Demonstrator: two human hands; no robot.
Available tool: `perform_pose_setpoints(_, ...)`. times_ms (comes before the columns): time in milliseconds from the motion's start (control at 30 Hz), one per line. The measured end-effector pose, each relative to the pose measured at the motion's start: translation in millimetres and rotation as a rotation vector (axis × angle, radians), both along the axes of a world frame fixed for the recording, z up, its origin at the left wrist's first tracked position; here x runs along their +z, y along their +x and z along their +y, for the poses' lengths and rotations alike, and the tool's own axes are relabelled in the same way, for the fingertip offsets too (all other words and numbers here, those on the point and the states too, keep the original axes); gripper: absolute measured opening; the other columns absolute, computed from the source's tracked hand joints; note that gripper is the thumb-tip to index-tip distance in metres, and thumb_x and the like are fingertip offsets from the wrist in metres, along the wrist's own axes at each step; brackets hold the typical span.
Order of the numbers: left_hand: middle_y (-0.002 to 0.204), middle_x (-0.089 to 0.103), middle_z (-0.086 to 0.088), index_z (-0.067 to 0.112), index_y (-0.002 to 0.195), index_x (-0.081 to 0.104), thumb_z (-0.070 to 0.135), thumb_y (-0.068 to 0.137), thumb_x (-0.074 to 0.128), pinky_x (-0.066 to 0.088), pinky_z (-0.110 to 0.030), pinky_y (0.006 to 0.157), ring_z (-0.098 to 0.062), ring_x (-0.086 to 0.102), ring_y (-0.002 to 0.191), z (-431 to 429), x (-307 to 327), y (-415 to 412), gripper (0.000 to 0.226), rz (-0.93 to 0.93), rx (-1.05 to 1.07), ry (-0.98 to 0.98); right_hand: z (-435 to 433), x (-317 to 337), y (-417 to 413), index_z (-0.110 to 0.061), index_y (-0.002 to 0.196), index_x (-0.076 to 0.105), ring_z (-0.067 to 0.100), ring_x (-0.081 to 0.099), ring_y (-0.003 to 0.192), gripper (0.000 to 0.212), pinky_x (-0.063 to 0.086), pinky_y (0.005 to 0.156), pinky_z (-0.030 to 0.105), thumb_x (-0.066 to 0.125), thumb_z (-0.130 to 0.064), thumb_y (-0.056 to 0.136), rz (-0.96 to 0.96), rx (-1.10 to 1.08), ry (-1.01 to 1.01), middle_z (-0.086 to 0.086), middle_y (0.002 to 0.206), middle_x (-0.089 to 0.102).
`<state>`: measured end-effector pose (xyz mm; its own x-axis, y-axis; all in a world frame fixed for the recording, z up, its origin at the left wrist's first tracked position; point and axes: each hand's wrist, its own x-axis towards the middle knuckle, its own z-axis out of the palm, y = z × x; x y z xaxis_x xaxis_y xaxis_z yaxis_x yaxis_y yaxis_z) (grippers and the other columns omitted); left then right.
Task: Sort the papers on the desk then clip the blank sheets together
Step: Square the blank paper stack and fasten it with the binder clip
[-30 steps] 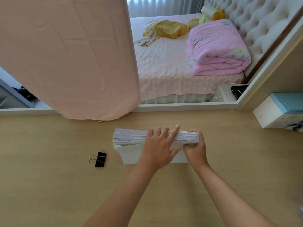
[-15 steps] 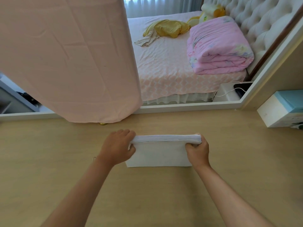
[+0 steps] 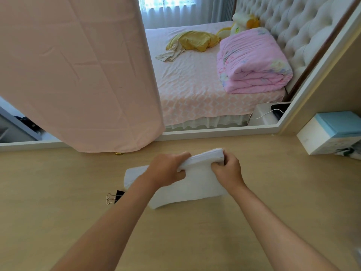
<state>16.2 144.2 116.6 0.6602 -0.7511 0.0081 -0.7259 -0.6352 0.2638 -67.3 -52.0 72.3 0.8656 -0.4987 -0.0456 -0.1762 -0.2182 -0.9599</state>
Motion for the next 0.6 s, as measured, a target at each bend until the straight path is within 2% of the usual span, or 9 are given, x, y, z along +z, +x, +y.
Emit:
perform_pose_setpoints(33,0.079,0.062,0.006,0.035,0.105,0.055,0.031,0.078,0.063,0.033,-0.03,0.055,-0.021,0.059,0.073,7.4,3.8,2.7,0.028,0.081,0.061,-0.05,-7.2,-0.2,2.3,-0.025,0.108,0.061,0.012,0.057,0.089,0.039,0.044,0.07,0.01,0.066,-0.006,0.074,0.007,0.015,-0.002,-0.003,0.102,0.063)
perform_pose_setpoints(100,0.085,0.063,0.011,0.042,0.1,0.056,0.029,0.076,0.067,0.044,-0.031,0.061,-0.016,0.062,0.079,25.1,13.7,6.7,0.03,0.329,0.185,-0.243,-20.6,-2.7,3.3,-0.028,0.139,0.043,0.01,0.051,0.114,0.079,0.042,0.094,0.02,0.079,-0.024,0.069,0.043,0.012,0.086,-0.008,0.131,0.05)
perform_pose_setpoints(133,0.092,0.066,0.011,0.041,0.105,0.059,0.025,0.077,0.07,0.051,-0.032,0.068,-0.015,0.065,0.085,34.5,19.5,7.2,0.034,0.467,0.238,-0.375,-25.6,-4.8,2.1,-0.028,0.147,0.032,0.01,0.051,0.12,0.097,0.043,0.101,0.028,0.083,-0.03,0.065,0.066,0.03,0.242,-0.006,0.139,0.047)
perform_pose_setpoints(167,0.1,0.069,0.008,0.036,0.112,0.061,0.019,0.08,0.072,0.056,-0.035,0.074,-0.016,0.068,0.091,42.8,25.5,5.6,0.038,0.603,0.297,-0.517,-28.0,-7.9,0.3,-0.027,0.15,0.027,0.015,0.056,0.12,0.105,0.047,0.102,0.036,0.086,-0.032,0.063,0.067,0.076,0.457,0.001,0.143,0.049)
perform_pose_setpoints(267,0.112,0.072,-0.004,0.024,0.123,0.06,0.005,0.084,0.071,0.059,-0.047,0.08,-0.027,0.071,0.098,60.6,27.0,-6.2,0.045,0.956,0.474,-0.818,-17.3,-11.1,-11.8,-0.016,0.144,0.043,0.027,0.063,0.117,0.091,0.048,0.101,0.046,0.086,-0.037,0.068,0.118,0.303,1.024,0.013,0.138,0.058)
perform_pose_setpoints(333,0.115,0.071,-0.009,0.02,0.125,0.06,0.012,0.081,0.07,0.056,-0.054,0.085,-0.034,0.069,0.101,70.1,15.7,-14.8,0.047,1.103,0.576,-0.87,1.3,-9.7,-17.1,-0.011,0.138,0.055,0.033,0.058,0.123,0.069,0.041,0.109,0.05,0.074,-0.045,0.081,0.194,0.44,1.158,0.016,0.137,0.058)
perform_pose_setpoints(400,0.116,0.071,-0.012,0.017,0.126,0.058,0.011,0.084,0.066,0.056,-0.053,0.085,-0.036,0.069,0.103,80.8,-3.2,-22.3,0.043,1.204,0.661,-0.867,16.1,-13.1,-15.8,-0.006,0.133,0.059,0.035,0.061,0.118,0.051,0.042,0.107,0.049,0.058,-0.034,0.09,0.286,0.433,1.114,0.018,0.132,0.062)
perform_pose_setpoints(500,0.111,0.072,-0.012,0.013,0.124,0.058,0.006,0.093,0.06,0.058,-0.047,0.075,-0.034,0.071,0.097,98.0,-39.4,-33.2,0.032,1.286,0.838,-0.792,36.8,-27.1,-14.2,-0.006,0.13,0.058,0.036,0.066,0.109,0.051,0.051,0.098,0.049,0.066,-0.01,0.079,0.511,0.421,0.879,0.018,0.122,0.067)
perform_pose_setpoints(600,0.11,0.072,-0.014,0.009,0.126,0.056,0.009,0.092,0.064,0.059,-0.045,0.073,-0.034,0.071,0.095,114.7,-79.8,-44.5,0.035,1.353,0.991,-0.688,58.8,-56.8,-19.4,-0.012,0.129,0.054,0.034,0.068,0.105,0.047,0.056,0.089,0.048,0.061,-0.001,0.084,0.715,0.364,0.675,0.014,0.117,0.07)
